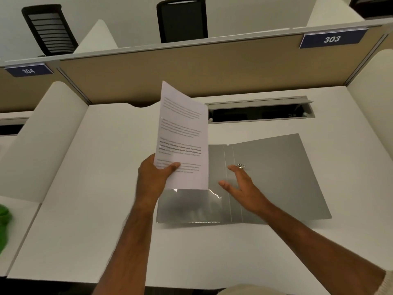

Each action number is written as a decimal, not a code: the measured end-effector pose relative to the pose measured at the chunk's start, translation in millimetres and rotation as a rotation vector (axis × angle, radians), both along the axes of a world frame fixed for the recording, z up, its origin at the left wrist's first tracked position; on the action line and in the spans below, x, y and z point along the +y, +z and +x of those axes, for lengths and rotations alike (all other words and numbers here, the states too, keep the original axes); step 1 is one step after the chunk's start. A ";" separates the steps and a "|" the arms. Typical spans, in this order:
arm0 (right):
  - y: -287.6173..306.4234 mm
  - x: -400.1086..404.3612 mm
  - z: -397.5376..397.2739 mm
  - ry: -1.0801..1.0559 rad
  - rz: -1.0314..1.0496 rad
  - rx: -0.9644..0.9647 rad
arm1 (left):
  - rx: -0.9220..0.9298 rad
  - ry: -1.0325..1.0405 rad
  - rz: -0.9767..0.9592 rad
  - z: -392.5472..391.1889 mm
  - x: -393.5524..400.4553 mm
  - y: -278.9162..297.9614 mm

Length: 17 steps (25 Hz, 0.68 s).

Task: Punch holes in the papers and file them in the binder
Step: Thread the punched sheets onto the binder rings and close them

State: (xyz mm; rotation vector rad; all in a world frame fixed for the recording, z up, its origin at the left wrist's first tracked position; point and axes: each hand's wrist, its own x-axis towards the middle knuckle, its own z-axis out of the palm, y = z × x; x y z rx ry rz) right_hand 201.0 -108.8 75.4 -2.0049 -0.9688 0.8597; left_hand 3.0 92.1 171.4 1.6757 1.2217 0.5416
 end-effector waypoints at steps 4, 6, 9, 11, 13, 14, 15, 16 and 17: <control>14.6 -5.7 22.3 -0.190 0.098 0.300 | -0.102 -0.064 -0.138 32.4 -41.2 -5.5; 19.9 -9.5 31.7 -0.287 0.184 0.466 | -0.127 -0.089 -0.191 46.2 -61.8 -10.0; 22.0 -24.6 43.8 -0.419 0.291 0.732 | -0.158 -0.120 -0.287 62.5 -89.2 -23.2; 21.9 -37.3 49.5 -0.461 0.323 0.778 | -0.156 -0.140 -0.342 70.7 -102.9 -31.6; 20.0 -49.9 55.7 -0.488 0.326 0.741 | -0.143 -0.154 -0.376 78.0 -113.7 -40.5; 19.5 -55.9 59.0 -0.500 0.325 0.715 | -0.138 -0.159 -0.394 81.9 -118.3 -44.9; 18.0 -61.0 62.3 -0.506 0.325 0.687 | -0.132 -0.162 -0.411 85.5 -122.0 -50.2; 16.2 -65.7 65.4 -0.510 0.322 0.664 | -0.123 -0.164 -0.423 88.4 -125.2 -55.5; 13.1 -70.3 68.6 -0.510 0.315 0.638 | -0.113 -0.162 -0.432 91.8 -128.1 -60.2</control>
